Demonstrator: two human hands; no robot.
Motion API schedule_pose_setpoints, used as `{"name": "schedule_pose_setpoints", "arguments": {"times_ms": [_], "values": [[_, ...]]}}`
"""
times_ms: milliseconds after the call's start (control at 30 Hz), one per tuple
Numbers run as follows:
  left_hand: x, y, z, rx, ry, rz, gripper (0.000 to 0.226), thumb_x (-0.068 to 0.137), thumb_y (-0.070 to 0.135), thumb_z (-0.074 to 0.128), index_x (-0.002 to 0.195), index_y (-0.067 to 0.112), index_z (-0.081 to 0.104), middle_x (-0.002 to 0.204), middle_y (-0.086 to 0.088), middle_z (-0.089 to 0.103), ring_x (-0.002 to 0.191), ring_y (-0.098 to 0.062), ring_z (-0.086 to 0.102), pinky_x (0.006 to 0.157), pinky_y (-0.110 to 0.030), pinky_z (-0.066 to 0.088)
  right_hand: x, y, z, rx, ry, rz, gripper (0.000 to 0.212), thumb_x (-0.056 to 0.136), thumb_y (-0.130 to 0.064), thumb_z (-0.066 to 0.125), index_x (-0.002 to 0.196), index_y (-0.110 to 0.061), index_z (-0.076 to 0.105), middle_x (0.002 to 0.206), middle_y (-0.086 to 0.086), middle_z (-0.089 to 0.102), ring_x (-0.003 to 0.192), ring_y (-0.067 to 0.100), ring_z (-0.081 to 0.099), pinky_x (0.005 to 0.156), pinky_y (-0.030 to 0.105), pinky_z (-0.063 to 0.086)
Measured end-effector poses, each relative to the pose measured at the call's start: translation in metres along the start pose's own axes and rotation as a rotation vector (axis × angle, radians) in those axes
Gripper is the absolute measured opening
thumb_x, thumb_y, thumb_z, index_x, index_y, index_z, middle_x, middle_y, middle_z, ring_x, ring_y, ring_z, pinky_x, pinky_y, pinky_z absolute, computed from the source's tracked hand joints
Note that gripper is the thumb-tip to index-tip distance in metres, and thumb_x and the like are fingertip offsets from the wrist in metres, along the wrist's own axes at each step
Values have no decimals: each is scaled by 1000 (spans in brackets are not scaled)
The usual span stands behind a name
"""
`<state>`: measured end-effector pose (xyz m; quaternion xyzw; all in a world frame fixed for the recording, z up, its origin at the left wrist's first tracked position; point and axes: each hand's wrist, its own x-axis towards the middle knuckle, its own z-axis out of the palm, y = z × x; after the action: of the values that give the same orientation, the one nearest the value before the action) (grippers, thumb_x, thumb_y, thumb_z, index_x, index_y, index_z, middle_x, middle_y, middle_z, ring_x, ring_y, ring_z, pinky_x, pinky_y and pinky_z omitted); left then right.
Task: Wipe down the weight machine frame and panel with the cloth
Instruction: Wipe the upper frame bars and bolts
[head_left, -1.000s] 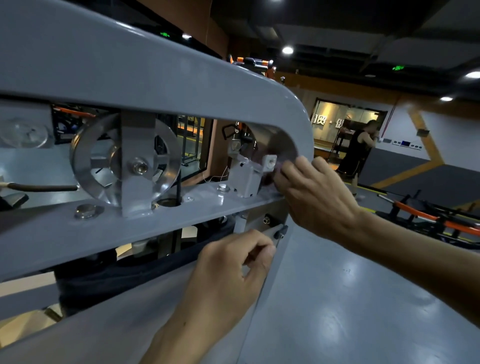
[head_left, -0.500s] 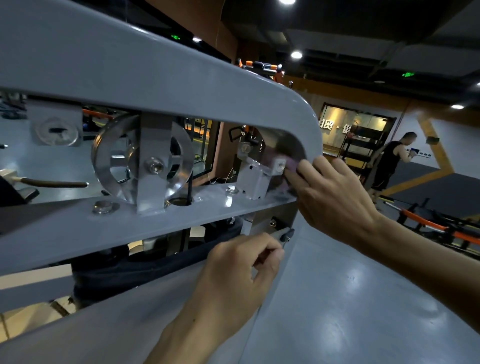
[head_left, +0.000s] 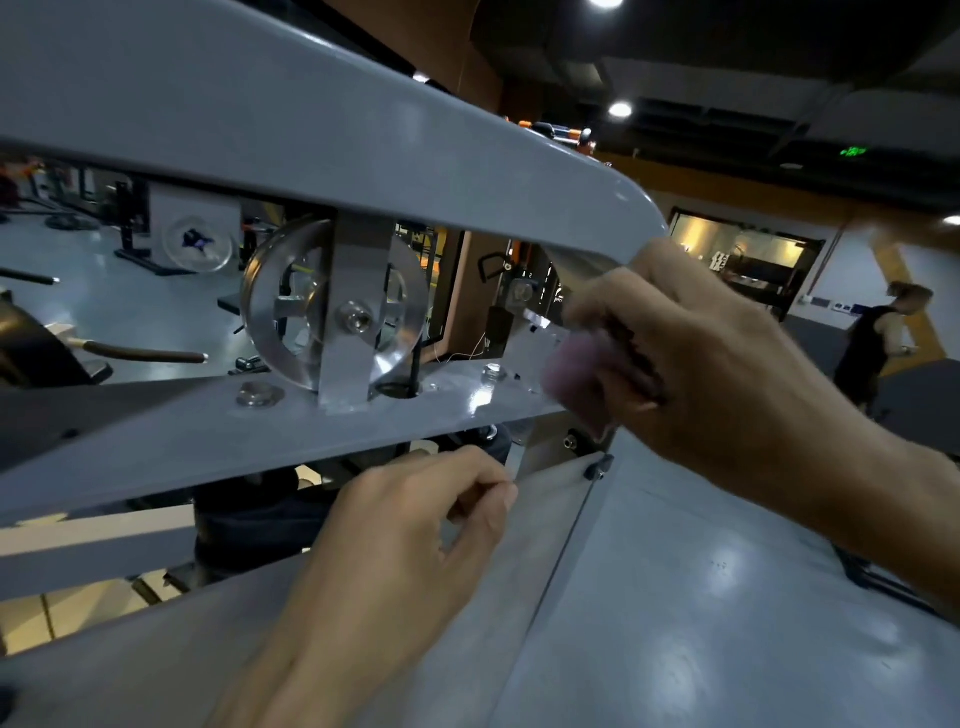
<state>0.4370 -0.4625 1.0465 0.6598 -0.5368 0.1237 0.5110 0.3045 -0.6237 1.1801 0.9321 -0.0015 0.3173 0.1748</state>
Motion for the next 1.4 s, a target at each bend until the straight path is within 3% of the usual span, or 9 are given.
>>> {"name": "schedule_pose_setpoints", "arguments": {"times_ms": [200,467,533,633,733,933,1067,1233,1400], "values": [[-5,2,-1,-33,9,-34,10,94,34,61,87,35,68,79,20,64,83,-2,63,63,-16,46,48,-11,31,-235,-194,-102,25,97,-16,63,121,-8,62,109,11,66,98,28,60,82,46,57],[-5,-4,1,12,61,-4,12,97,32,61,86,31,66,76,20,61,79,-2,61,64,-14,44,79,-21,33,-219,-557,99,12,91,-20,68,96,-21,56,89,-1,55,80,20,57,64,31,44],[-5,-5,3,24,63,-9,14,96,36,58,86,32,66,74,20,60,78,-1,61,65,-14,44,77,-15,23,-166,-499,113,13,91,-23,69,90,-19,57,81,-4,53,75,18,55,62,31,43],[-5,-6,6,33,83,-10,16,95,39,56,87,32,67,74,20,61,77,0,60,65,-16,46,67,-19,34,-268,-297,-65,19,101,-13,60,119,-8,56,96,10,59,86,31,60,72,46,56],[-5,-5,6,43,84,-23,13,95,39,58,86,33,66,74,19,60,77,0,59,65,-14,44,72,-23,47,-339,-328,-52,33,101,-6,52,133,-5,43,106,15,57,85,37,62,71,52,59],[-6,-5,3,30,70,-29,12,94,37,59,86,32,66,74,20,61,77,-2,60,64,-14,43,97,-16,59,-288,-486,-36,15,111,-24,33,118,-13,41,74,1,43,67,26,53,64,45,53],[-5,-4,3,31,67,-30,12,94,36,59,85,31,65,74,19,60,77,-1,59,64,-12,41,100,-25,58,-139,-695,21,17,99,-8,47,88,-20,50,86,5,57,79,28,55,68,39,47],[-6,-4,5,18,75,-36,11,92,35,59,85,31,66,76,20,61,79,1,60,65,-10,41,85,-18,35,7,-713,35,30,100,-7,51,119,-22,68,119,3,70,109,28,64,94,47,54],[-5,-4,6,33,91,-28,17,93,40,55,85,30,65,75,16,61,77,-5,60,63,-21,44,82,-24,62,34,-615,126,31,100,-6,49,121,-24,62,116,7,62,99,29,59,88,45,54]]}}
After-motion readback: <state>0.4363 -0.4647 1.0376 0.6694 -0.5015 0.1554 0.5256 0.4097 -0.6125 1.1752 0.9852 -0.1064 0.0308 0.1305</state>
